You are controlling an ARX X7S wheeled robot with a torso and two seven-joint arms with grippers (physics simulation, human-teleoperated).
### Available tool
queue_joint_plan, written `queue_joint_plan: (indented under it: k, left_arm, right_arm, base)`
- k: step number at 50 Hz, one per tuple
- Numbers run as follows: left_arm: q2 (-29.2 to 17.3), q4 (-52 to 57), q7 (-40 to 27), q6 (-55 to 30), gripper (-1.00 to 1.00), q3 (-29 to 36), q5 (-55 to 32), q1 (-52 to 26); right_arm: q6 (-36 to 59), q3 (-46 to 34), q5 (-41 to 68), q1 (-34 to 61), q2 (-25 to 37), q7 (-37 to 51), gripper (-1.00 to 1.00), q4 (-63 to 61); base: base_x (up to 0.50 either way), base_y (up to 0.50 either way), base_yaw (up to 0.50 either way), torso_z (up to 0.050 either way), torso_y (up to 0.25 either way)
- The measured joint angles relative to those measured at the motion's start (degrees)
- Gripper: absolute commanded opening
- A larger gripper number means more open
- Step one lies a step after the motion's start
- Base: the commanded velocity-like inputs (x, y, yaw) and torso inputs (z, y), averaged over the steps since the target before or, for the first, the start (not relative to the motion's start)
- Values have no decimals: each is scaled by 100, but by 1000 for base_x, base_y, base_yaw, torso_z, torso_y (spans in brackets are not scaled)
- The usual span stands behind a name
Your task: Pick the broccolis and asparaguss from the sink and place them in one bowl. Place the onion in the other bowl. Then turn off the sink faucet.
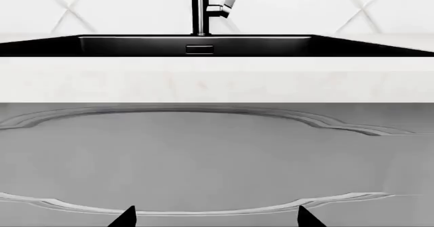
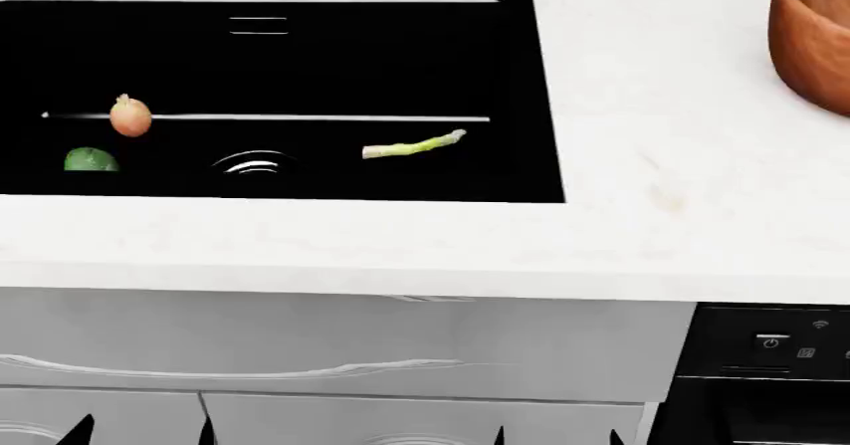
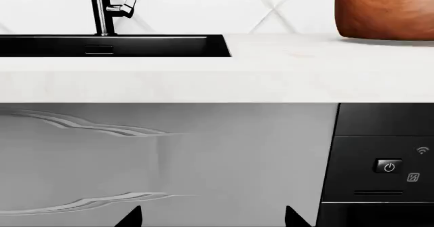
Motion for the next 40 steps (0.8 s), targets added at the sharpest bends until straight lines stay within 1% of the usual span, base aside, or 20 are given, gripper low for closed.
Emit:
queue_joint_plan:
  k: [26, 40]
  left_arm:
    - [-319, -26, -319, 31, 100, 320, -239, -18]
    - [-431, -48, -472, 76, 100, 485, -266, -31]
  right_arm:
    - [25, -290, 214, -50, 303, 496, 100, -77]
    - [84, -427, 265, -43, 436, 672, 100, -87]
  base:
    - [0, 0, 0, 0, 0]
    - [0, 484, 0, 0, 0]
